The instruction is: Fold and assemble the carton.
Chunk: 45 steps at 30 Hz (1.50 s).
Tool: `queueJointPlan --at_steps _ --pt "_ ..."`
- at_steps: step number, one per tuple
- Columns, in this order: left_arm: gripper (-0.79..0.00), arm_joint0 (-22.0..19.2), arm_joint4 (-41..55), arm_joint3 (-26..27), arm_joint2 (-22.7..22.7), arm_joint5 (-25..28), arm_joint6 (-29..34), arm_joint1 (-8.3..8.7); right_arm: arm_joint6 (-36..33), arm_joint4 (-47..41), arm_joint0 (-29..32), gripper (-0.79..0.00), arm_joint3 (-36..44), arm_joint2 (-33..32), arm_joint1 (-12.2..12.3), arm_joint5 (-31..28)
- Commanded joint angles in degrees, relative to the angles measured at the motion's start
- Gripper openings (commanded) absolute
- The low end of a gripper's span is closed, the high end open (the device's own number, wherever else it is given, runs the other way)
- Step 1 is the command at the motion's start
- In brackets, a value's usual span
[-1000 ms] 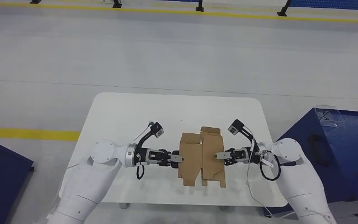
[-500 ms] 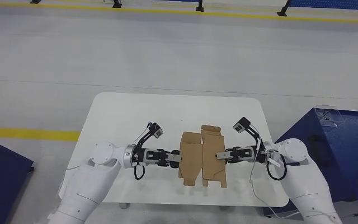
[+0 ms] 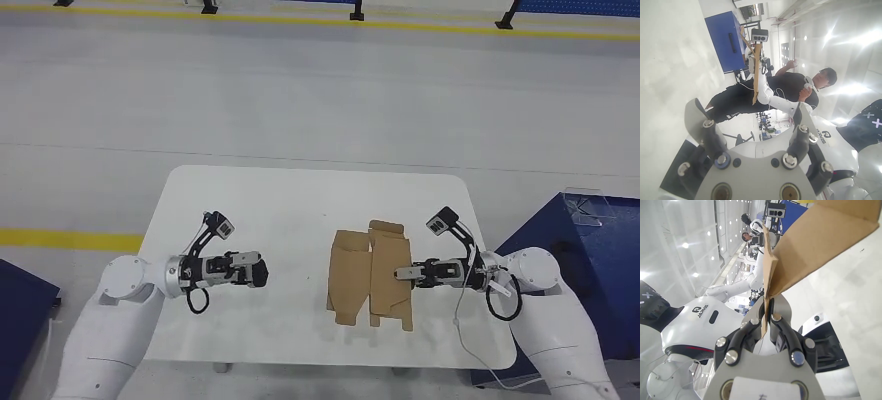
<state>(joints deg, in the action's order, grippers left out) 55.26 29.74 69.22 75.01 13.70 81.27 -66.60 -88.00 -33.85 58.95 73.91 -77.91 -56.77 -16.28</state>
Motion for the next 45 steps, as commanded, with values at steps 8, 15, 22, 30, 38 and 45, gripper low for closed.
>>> queueJointPlan --at_steps 8,15,22,30,38,45 --pt "0.000 -0.07 -0.10 -0.41 -0.39 -0.59 -0.56 -0.02 5.07 -1.63 2.03 -0.785 11.71 -3.68 0.53 -5.08" --pt "0.000 -0.07 -0.10 -0.41 -0.39 -0.59 -0.56 -0.02 12.91 -6.98 5.24 -0.785 26.59 -9.28 1.01 -12.93" --pt "0.000 -0.07 -0.10 -0.41 -0.39 -0.59 -0.56 -0.02 18.23 -9.14 7.21 -0.785 34.52 -11.56 1.23 -18.24" --pt "0.000 -0.07 -0.10 -0.41 -0.39 -0.59 -0.56 -0.02 14.39 -24.83 7.90 -0.785 31.13 -6.41 0.90 -14.39" --pt "0.000 -0.07 -0.10 -0.41 -0.39 -0.59 -0.56 -0.02 10.91 -65.35 4.33 -0.785 17.83 11.45 -2.68 17.74" --pt "0.000 -0.07 -0.10 -0.41 -0.39 -0.59 -0.56 -0.02 20.66 -81.58 2.91 -0.785 14.76 26.62 -5.76 50.94"
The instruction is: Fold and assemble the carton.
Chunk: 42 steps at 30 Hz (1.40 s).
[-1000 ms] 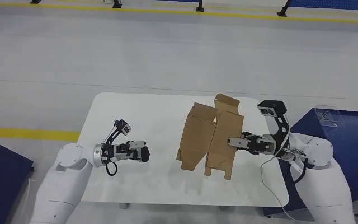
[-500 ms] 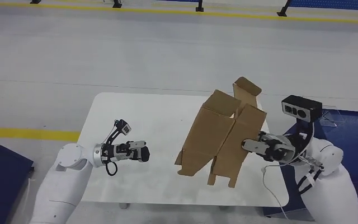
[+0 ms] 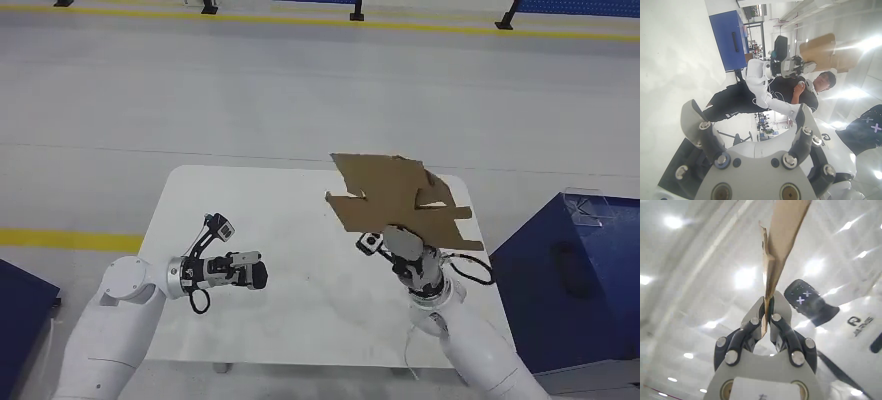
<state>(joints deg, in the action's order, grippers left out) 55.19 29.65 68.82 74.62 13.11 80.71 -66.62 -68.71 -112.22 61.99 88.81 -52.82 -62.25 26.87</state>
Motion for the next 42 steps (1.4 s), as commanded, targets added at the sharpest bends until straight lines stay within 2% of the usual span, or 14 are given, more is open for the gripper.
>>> queueJointPlan --at_steps 1,3,8,13,15,17,20,22,26,27,33,37,38,42 --pt "0.000 0.00 0.00 0.00 0.00 0.00 0.00 0.00 2.47 -5.32 -0.27 -0.785 -0.05 2.30 -0.56 10.69" --pt "0.000 0.00 0.00 0.00 0.00 0.00 0.00 0.00 6.18 -9.69 -0.07 -0.785 0.60 3.66 -0.99 14.89" --pt "0.000 0.00 0.00 0.00 0.00 0.00 0.00 0.00 12.56 -19.54 0.66 -0.785 2.10 3.63 -1.51 21.06" --pt "0.000 0.00 0.00 0.00 0.00 0.00 0.00 0.00 16.00 -22.38 1.57 -0.785 3.04 1.74 -1.77 22.22" --pt "0.000 0.00 0.00 0.00 0.00 0.00 0.00 0.00 15.63 -19.86 1.45 -0.785 3.26 -0.33 -1.84 19.76" --pt "0.000 0.00 0.00 0.00 0.00 0.00 0.00 0.00 12.12 -11.28 1.00 -0.785 3.16 -3.24 -1.98 12.48" --pt "0.000 0.00 0.00 0.00 0.00 0.00 0.00 0.00 1.23 11.54 -0.50 -0.785 0.30 -6.19 -2.35 -9.14" --pt "0.000 0.00 0.00 0.00 0.00 0.00 0.00 0.00 -4.13 19.58 -1.88 -0.785 -3.36 -6.97 -2.82 -20.72" --pt "0.000 0.00 0.00 0.00 0.00 0.00 0.00 0.00 -9.14 36.57 -5.04 -0.785 -8.27 -10.35 -3.43 -49.43" --pt "0.000 0.00 0.00 0.00 0.00 0.00 0.00 0.00 -8.10 40.58 -5.50 -0.785 -7.92 -11.40 -3.53 -54.36" --pt "0.000 0.00 0.00 0.00 0.00 0.00 0.00 0.00 5.52 69.43 -2.27 -0.785 3.83 -17.12 -3.23 -68.00" --pt "0.000 0.00 0.00 0.00 0.00 0.00 0.00 0.00 20.40 97.31 0.37 -0.785 7.42 -18.72 -2.14 -82.86" --pt "0.000 0.00 0.00 0.00 0.00 0.00 0.00 0.00 22.43 100.49 1.09 -0.785 7.25 -18.37 -1.95 -84.87" --pt "0.000 0.00 0.00 0.00 0.00 0.00 0.00 0.00 22.80 102.30 1.96 -0.785 9.00 -19.35 -1.86 -84.87"
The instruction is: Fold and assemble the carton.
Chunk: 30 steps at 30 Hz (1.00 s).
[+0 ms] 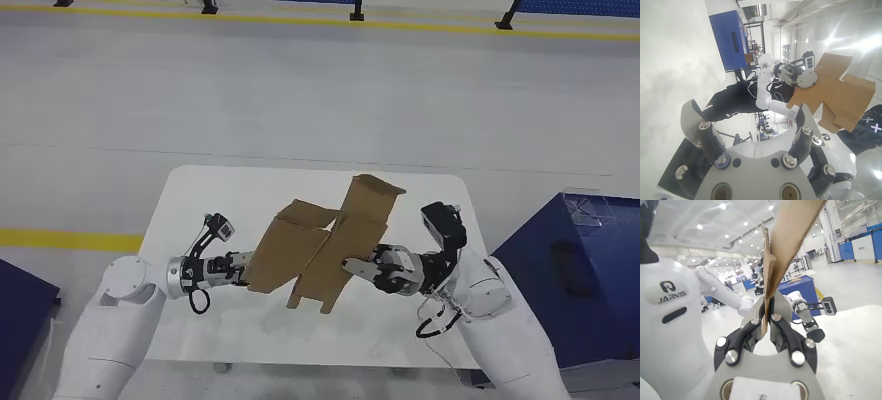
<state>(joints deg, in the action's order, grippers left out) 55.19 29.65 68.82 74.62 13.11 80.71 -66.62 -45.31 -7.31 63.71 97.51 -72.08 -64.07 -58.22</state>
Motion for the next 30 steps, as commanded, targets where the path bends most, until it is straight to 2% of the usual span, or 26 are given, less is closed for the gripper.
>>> queueJointPlan --at_steps 1,13,15,17,20,25,27,30 --pt "0.000 0.00 0.00 0.00 0.00 0.00 0.00 0.00 -0.60 -2.61 0.24 -0.785 0.30 -0.08 -0.04 0.22" --pt "0.000 0.00 0.00 0.00 0.00 0.00 0.00 0.00 -0.60 -2.61 0.24 -0.785 0.30 -0.08 -0.04 0.22" --pt "0.000 0.00 0.00 0.00 0.00 0.00 0.00 0.00 2.64 0.33 -0.34 -0.785 2.60 -2.23 -0.15 0.22" --pt "0.000 0.00 0.00 0.00 0.00 0.00 0.00 0.00 7.59 7.17 -0.75 -0.785 5.21 -5.57 -0.49 0.22" --pt "0.000 0.00 0.00 0.00 0.00 0.00 0.00 0.00 22.39 23.59 -1.42 -0.785 10.51 -11.49 -1.70 0.22" --pt "0.000 0.00 0.00 0.00 0.00 0.00 0.00 0.00 55.60 62.15 -1.67 -0.785 17.08 -17.14 -3.95 0.26" --pt "0.000 0.00 0.00 0.00 0.00 0.00 0.00 0.00 68.74 80.07 -1.77 -0.785 19.18 -18.07 -4.54 3.93" --pt "0.000 0.00 0.00 0.00 0.00 0.00 0.00 0.00 89.87 107.20 -0.69 -0.785 20.25 -16.09 -4.28 14.60"
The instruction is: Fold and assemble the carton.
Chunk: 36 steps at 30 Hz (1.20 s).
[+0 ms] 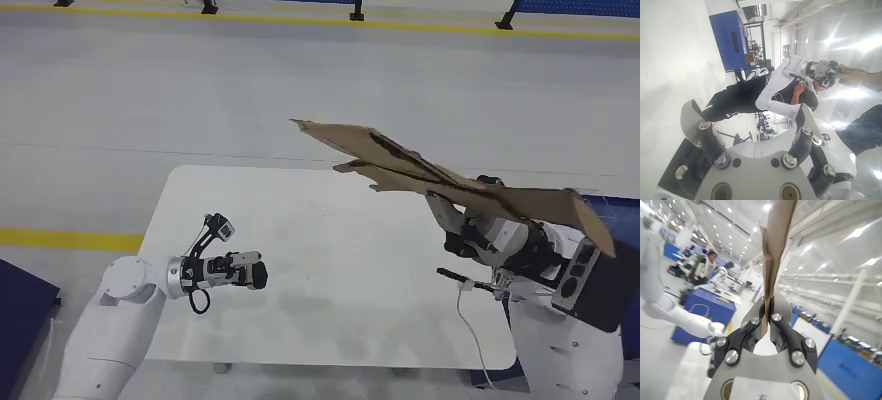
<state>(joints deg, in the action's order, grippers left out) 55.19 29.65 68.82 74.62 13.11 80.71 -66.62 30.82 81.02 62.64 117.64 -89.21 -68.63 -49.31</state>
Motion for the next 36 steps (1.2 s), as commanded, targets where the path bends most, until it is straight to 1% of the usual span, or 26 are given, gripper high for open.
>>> queueJointPlan --at_steps 1,3,5,6,8,12,14,17,20,21,23,26,28,30,32,34,36 --pt "0.000 0.00 0.00 0.00 0.00 0.00 0.00 0.00 20.42 26.71 0.93 -0.785 -1.04 1.96 0.62 9.64" --pt "0.000 0.00 0.00 0.00 0.00 0.00 0.00 0.00 30.89 38.32 1.41 -0.785 -3.30 2.77 1.30 17.95" --pt "0.000 0.00 0.00 0.00 0.00 0.00 0.00 0.00 36.48 47.45 1.56 -0.785 -4.20 2.73 1.94 25.10" --pt "0.000 0.00 0.00 0.00 0.00 0.00 0.00 0.00 37.97 50.81 1.73 -0.785 -4.35 2.66 2.18 28.05" --pt "0.000 0.00 0.00 0.00 0.00 0.00 0.00 0.00 38.98 54.74 2.26 -0.785 -4.74 3.07 2.53 30.89" --pt "0.000 0.00 0.00 0.00 0.00 0.00 0.00 0.00 38.52 61.68 2.45 -0.785 -4.22 3.17 3.03 38.57" --pt "0.000 0.00 0.00 0.00 0.00 0.00 0.00 0.00 38.52 63.36 3.16 -0.785 -3.93 3.68 3.17 41.75" --pt "0.000 0.00 0.00 0.00 0.00 0.00 0.00 0.00 38.08 62.80 3.65 -0.785 -3.66 3.99 3.34 43.21" --pt "0.000 0.00 0.00 0.00 0.00 0.00 0.00 0.00 37.02 60.75 3.61 -0.785 -3.70 4.07 3.47 42.74" --pt "0.000 0.00 0.00 0.00 0.00 0.00 0.00 0.00 37.00 58.79 3.61 -0.785 -3.92 4.31 3.49 41.50" --pt "0.000 0.00 0.00 0.00 0.00 0.00 0.00 0.00 36.05 51.14 3.22 -0.785 -5.14 4.50 3.40 36.82" --pt "0.000 0.00 0.00 0.00 0.00 0.00 0.00 0.00 34.52 38.19 1.90 -0.785 -7.39 5.13 3.28 26.59" --pt "0.000 0.00 0.00 0.00 0.00 0.00 0.00 0.00 32.15 28.06 1.34 -0.785 -9.21 5.54 3.12 19.30" --pt "0.000 0.00 0.00 0.00 0.00 0.00 0.00 0.00 28.09 16.02 1.42 -0.785 -11.34 7.16 2.93 8.99" --pt "0.000 0.00 0.00 0.00 0.00 0.00 0.00 0.00 21.77 3.66 1.25 -0.785 -13.05 8.88 2.80 -0.96" --pt "0.000 0.00 0.00 0.00 0.00 0.00 0.00 0.00 15.20 -9.10 1.22 -0.785 -14.21 11.20 2.72 -8.58" --pt "0.000 0.00 0.00 0.00 0.00 0.00 0.00 0.00 7.36 -20.42 1.65 -0.785 -13.46 15.72 3.03 -8.69"
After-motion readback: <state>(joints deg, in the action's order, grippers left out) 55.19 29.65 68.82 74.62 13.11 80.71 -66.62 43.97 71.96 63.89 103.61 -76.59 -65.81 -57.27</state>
